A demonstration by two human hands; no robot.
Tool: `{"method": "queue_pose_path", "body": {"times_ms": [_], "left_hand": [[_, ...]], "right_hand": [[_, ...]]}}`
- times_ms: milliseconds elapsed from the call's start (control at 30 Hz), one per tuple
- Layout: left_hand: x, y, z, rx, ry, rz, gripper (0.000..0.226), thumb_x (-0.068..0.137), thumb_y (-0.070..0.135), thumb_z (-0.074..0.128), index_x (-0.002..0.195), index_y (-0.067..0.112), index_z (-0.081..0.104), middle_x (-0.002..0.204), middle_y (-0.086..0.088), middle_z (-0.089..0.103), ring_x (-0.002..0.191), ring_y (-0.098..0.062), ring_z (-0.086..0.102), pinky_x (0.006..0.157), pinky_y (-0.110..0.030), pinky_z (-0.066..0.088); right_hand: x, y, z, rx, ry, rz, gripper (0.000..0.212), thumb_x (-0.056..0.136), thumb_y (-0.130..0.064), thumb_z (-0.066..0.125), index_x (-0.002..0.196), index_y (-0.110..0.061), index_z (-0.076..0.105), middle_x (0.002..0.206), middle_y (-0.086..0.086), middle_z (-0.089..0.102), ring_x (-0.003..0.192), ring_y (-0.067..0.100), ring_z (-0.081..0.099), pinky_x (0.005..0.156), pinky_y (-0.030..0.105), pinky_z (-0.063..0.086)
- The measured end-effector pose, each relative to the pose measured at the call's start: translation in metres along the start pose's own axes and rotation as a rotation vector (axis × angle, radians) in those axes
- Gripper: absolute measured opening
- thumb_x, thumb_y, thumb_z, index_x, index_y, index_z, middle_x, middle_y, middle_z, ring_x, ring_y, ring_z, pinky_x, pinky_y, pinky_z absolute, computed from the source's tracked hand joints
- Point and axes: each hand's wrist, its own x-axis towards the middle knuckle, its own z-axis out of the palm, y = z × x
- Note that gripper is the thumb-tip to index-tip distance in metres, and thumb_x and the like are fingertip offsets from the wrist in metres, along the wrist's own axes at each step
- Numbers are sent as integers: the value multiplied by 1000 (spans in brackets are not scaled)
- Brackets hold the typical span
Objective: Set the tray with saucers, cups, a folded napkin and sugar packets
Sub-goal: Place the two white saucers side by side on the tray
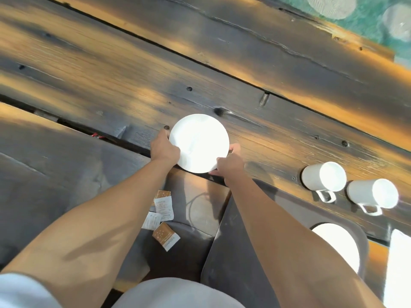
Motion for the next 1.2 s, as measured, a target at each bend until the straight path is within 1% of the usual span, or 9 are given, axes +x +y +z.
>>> {"method": "queue_pose_path", "body": {"times_ms": [200, 333, 400, 500, 600, 733, 867, 1033, 1200], "left_hand": [[-36, -1, -8, -18, 11, 45, 26, 82, -3, 52, 99, 16, 49, 119, -16, 57, 103, -34, 56, 80, -49, 58], [-60, -7, -10, -60, 29, 38, 25, 81, -3, 51, 95, 17, 50, 108, -12, 57, 92, -31, 53, 80, -47, 58], [-73, -11, -10, -74, 12, 24, 24, 81, -3, 49, 96, 15, 51, 109, -12, 58, 92, -33, 54, 79, -47, 59], [-92, -19, -5, -116, -17, 24, 26, 81, -6, 48, 100, 12, 53, 117, -14, 57, 98, -36, 54, 77, -50, 60], [-110, -28, 1, -115, -49, 30, 30, 82, -8, 50, 102, 14, 52, 120, -14, 57, 103, -35, 54, 72, -51, 61], [-126, -37, 8, -99, -66, 26, 33, 81, -6, 52, 107, 15, 51, 121, -15, 57, 106, -36, 54, 78, -51, 60], [-140, -37, 17, -70, -86, 51, 36, 83, -6, 57, 113, 13, 51, 121, -14, 57, 113, -37, 53, 76, -52, 60], [-152, -35, 28, -45, -106, 78, 34, 84, -6, 57, 111, 14, 51, 121, -14, 58, 112, -37, 54, 73, -51, 61], [-162, -33, 39, -10, -117, 109, 33, 83, -5, 58, 106, 17, 49, 118, -14, 60, 109, -37, 56, 79, -51, 60]], "right_hand": [[-28, 10, -14, 32, -3, 46, 45, 87, 13, 52, 108, -27, 44, 113, 5, 53, 104, 30, 55, 66, 46, 63], [-50, 26, -25, -6, 15, -55, 45, 88, 10, 55, 108, -27, 41, 115, 4, 53, 100, 25, 56, 52, 29, 60], [-59, 37, -32, -47, 35, -99, 45, 88, 7, 58, 110, -27, 40, 114, 4, 55, 95, 24, 57, 53, 26, 57], [-70, 54, -42, -25, 36, -100, 44, 87, 10, 55, 109, -26, 42, 113, 4, 55, 96, 24, 57, 53, 30, 58], [-80, 71, -51, 13, 24, -82, 45, 86, 14, 50, 109, -23, 44, 116, 4, 54, 103, 29, 56, 60, 42, 63], [-89, 90, -61, 28, 40, -89, 42, 84, 12, 48, 109, -22, 46, 119, 6, 56, 106, 33, 56, 45, 33, 59], [-97, 105, -72, 38, 54, -80, 38, 84, 10, 46, 108, -20, 45, 118, 7, 54, 108, 35, 55, 59, 51, 62], [-104, 121, -85, 95, 58, -34, 38, 86, 9, 46, 104, -24, 44, 118, 5, 50, 107, 36, 54, 50, 44, 61], [-107, 134, -97, 134, 75, -6, 38, 87, 9, 48, 107, -24, 45, 118, 4, 49, 109, 36, 53, 56, 50, 61]]}}
